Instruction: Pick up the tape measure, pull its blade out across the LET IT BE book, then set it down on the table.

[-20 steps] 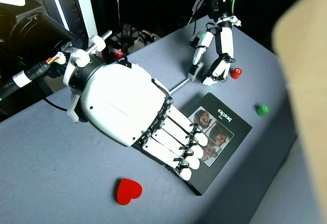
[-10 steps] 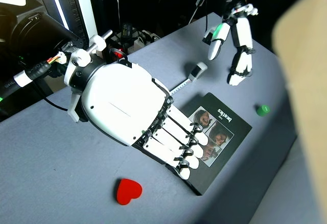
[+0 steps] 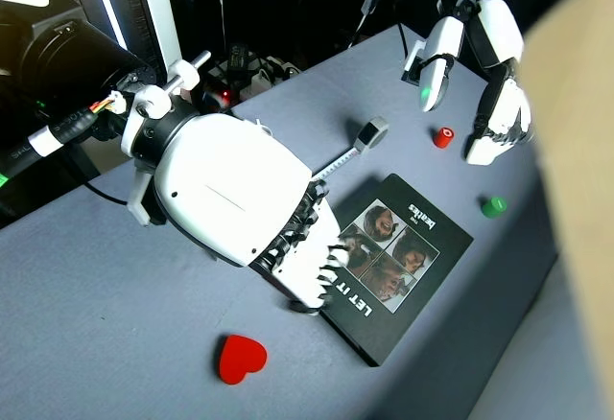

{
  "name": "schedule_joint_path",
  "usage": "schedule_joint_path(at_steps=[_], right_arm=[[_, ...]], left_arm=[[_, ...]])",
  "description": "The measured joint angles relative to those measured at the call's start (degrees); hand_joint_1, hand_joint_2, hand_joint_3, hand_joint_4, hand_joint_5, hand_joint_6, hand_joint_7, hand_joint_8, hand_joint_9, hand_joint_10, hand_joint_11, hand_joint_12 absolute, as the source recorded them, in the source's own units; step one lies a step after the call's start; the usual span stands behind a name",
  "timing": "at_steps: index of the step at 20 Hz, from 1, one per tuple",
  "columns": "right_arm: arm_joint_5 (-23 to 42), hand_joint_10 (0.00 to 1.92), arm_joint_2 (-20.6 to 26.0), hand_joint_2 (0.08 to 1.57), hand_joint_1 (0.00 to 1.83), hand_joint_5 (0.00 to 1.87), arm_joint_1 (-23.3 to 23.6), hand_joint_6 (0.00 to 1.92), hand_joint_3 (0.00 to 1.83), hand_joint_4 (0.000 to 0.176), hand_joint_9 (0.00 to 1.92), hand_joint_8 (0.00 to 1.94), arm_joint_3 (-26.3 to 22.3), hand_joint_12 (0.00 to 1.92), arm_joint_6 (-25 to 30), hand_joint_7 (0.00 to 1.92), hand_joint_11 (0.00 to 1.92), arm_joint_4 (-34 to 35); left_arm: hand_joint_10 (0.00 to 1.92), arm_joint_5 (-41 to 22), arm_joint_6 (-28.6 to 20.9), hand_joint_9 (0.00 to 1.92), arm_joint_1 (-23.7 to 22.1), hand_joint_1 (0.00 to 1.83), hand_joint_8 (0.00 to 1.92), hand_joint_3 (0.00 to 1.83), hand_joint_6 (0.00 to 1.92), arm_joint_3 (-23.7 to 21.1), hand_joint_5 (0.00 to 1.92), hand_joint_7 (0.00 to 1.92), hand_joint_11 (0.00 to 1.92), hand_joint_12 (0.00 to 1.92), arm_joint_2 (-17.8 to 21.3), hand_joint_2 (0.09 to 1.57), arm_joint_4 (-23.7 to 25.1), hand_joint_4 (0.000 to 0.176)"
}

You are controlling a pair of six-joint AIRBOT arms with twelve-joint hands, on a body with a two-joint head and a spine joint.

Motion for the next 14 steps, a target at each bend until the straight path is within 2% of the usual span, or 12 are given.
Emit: schedule_joint_path(at_steps=[1,2,3,4,5,6,8,9,12,13,14], right_arm=[[-1.53,1.92,-0.68,1.01,1.09,0.97,-0.07,1.92,0.0,0.0,1.5,1.94,-0.35,1.92,0.02,1.25,1.73,0.0],[-2.6,1.92,-1.46,1.06,1.06,1.09,-0.33,1.92,0.01,0.0,1.55,1.94,-0.39,1.92,0.22,1.37,1.77,-0.31],[-3.93,1.92,-2.25,1.12,0.99,1.19,-0.42,1.92,0.02,0.0,1.58,1.94,-0.59,1.92,0.17,1.43,1.78,-0.26],[-5.42,1.92,-3.02,1.17,0.93,1.23,-0.66,1.92,0.01,0.0,1.61,1.94,-0.63,1.92,0.0,1.45,1.79,-0.35],[-6.4,1.92,-3.19,1.17,0.93,1.23,-0.66,1.92,0.01,0.0,1.61,1.94,-0.85,1.92,0.0,1.45,1.79,-0.2],[-8.87,1.92,-3.43,1.25,0.91,1.31,-0.79,1.92,0.0,0.155,1.65,1.94,-1.7,1.92,-0.04,1.48,1.84,-0.42],[-9.42,1.92,-3.61,1.25,0.91,1.31,-1.29,1.92,0.0,0.155,1.65,1.94,-2.12,1.92,0.02,1.48,1.84,-1.05],[-9.99,1.92,-3.93,1.28,0.96,1.2,-2.12,1.92,0.01,0.175,1.66,1.94,-2.29,1.92,-0.26,1.46,1.87,-1.55],[-11.08,1.92,-4.94,1.29,0.98,1.14,-2.25,1.92,0.0,0.176,1.64,1.94,-2.43,1.92,-0.2,1.42,1.86,-2.05],[-11.67,1.92,-5.09,1.29,0.98,1.14,-2.25,1.92,0.0,0.176,1.64,1.94,-2.49,1.92,-0.13,1.42,1.86,-2.49],[-11.98,1.92,-5.09,1.28,0.98,1.15,-2.25,1.92,0.0,0.176,1.63,1.94,-2.47,1.92,-0.13,1.41,1.87,-2.38]], left_arm=[[1.92,2.58,11.72,1.01,-2.23,0.95,1.92,0.0,1.92,-0.02,0.96,0.93,0.99,1.92,-0.72,1.12,-8.98,0.0],[1.92,3.52,24.74,1.1,-3.76,1.03,1.92,0.0,1.92,-0.5,1.01,1.03,1.08,1.92,-1.11,1.11,-18.01,0.0],[1.92,3.45,36.46,1.19,-4.85,1.06,1.92,0.0,1.92,-1.31,1.05,1.12,1.19,1.92,-1.75,1.11,-25.9,0.0],[1.92,2.23,52.48,1.28,-6.21,1.04,1.92,0.0,1.92,-2.51,1.1,1.19,1.3,1.92,-2.49,1.13,-37.55,0.0],[1.92,0.28,63.98,1.28,-7.8,1.04,1.92,0.0,1.92,-3.45,1.1,1.19,1.3,1.92,-3.1,1.13,-45.68,0.0],[1.92,-8.9,79.34,1.38,-11.5,0.92,1.92,0.02,1.92,-5.64,1.19,1.3,1.42,1.92,-5.55,1.25,-53.86,0.0],[1.92,-13.9,85.13,1.38,-11.82,0.92,1.92,0.02,1.92,-7.5,1.19,1.3,1.42,1.92,-6.08,1.25,-57.53,0.0],[1.92,-19.23,88.5,1.4,-11.82,0.89,1.92,0.01,1.92,-9.94,1.18,1.29,1.48,1.92,-6.86,1.27,-62.23,0.0],[1.92,-28.92,89.92,1.42,-11.02,0.93,1.92,0.0,1.92,-14.1,1.18,1.31,1.51,1.92,-9.75,1.28,-66.27,0.0],[1.92,-34.53,91.67,1.42,-10.8,0.93,1.92,0.0,1.92,-16.26,1.18,1.31,1.51,1.92,-12.31,1.28,-68.76,0.0],[1.92,-37.22,92.63,1.44,-10.78,0.89,1.92,0.0,1.92,-17.03,1.17,1.32,1.53,1.92,-14.21,1.27,-70.64,0.0]])
